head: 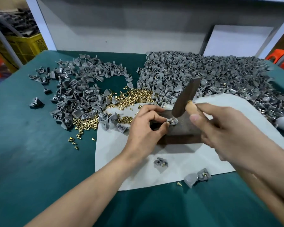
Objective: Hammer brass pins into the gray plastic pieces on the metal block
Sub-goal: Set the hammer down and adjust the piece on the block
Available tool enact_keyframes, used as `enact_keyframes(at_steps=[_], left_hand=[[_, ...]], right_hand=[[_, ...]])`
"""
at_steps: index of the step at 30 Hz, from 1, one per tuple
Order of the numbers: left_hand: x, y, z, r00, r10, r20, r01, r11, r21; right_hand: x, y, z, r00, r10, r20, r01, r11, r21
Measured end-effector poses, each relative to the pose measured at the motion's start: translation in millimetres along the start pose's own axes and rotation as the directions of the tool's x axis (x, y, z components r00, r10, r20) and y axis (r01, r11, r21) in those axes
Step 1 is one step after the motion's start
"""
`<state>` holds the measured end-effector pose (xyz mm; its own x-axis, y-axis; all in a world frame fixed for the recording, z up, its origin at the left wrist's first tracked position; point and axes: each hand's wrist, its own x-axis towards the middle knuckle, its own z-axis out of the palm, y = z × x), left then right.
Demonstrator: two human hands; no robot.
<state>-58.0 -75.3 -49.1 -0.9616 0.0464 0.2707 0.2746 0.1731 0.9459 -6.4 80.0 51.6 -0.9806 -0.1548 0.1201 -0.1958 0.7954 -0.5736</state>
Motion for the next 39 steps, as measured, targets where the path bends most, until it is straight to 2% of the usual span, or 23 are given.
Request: enact_keyframes(at_steps=[3, 4, 6, 8, 13, 18, 22, 26, 30, 33, 37, 39], left_hand=[[0.9, -3.6, 0.8, 1.0, -0.022, 0.008, 0.022, 1.0, -0.005], [0.8, -3.6, 0.9, 1.0, -0.018, 0.006, 0.018, 1.0, -0.003], [0.2, -2.9, 0.8, 1.0, 0.013, 0.002, -0.013, 1.0, 0.005], [-0.5, -1.3, 0.7, 0.999, 0.038, 0.005, -0.038, 0.999, 0.005], [-0.2, -1.5, 0.8, 1.0, -0.002, 0.027, 0.002, 1.0, -0.01], [0.1, -1.2, 1.6, 0.999, -0.04, 0.007, 0.041, 0.999, -0.016], [1.2, -1.3, 1.6, 0.999, -0.04, 0.003, 0.04, 0.999, -0.016], [-1.1, -3.6, 1.0, 0.999, 0.044, -0.004, -0.044, 0.999, 0.017], [0.8, -4.1, 2.8, 0.999, 0.041, -0.022, -0.04, 0.999, 0.032], [-2.3, -4.6, 3.1, 0.999, 0.03, -0.015, -0.031, 0.999, -0.02], [1.3, -2.2, 3.1, 1.0, 0.003, -0.013, -0.003, 1.0, 0.013], [-0.2, -1.5, 2.1, 0.999, 0.027, -0.018, -0.027, 1.0, 0.007]], right_hand=[[4.3, -10.0, -18.6, 0.987, -0.041, -0.157, 0.055, 0.995, 0.087], [4.9, -12.8, -15.9, 0.989, -0.039, -0.143, 0.049, 0.997, 0.065], [3.5, -9.6, -0.3, 1.0, 0.007, 0.002, -0.007, 1.0, -0.028], [2.7, -3.6, 4.3, 0.996, 0.052, 0.069, -0.051, 0.999, -0.015], [7.8, -15.6, -29.3, 0.984, -0.057, -0.17, 0.067, 0.996, 0.056], [2.7, -11.3, -16.4, 0.999, 0.027, -0.028, -0.025, 0.996, 0.083], [1.5, -12.7, -8.2, 0.999, 0.014, -0.047, -0.011, 0.999, 0.052], [6.1, -5.3, 2.6, 0.995, 0.083, 0.051, -0.079, 0.993, -0.087], [10.9, -8.9, -9.9, 0.994, -0.04, -0.098, 0.028, 0.992, -0.123], [3.9, -1.2, 3.4, 1.0, 0.025, 0.01, -0.023, 0.976, -0.218], [4.8, 0.3, 1.8, 0.987, -0.056, -0.149, 0.041, 0.993, -0.107], [6.3, 3.2, 9.2, 0.999, -0.031, -0.042, 0.025, 0.991, -0.131]])
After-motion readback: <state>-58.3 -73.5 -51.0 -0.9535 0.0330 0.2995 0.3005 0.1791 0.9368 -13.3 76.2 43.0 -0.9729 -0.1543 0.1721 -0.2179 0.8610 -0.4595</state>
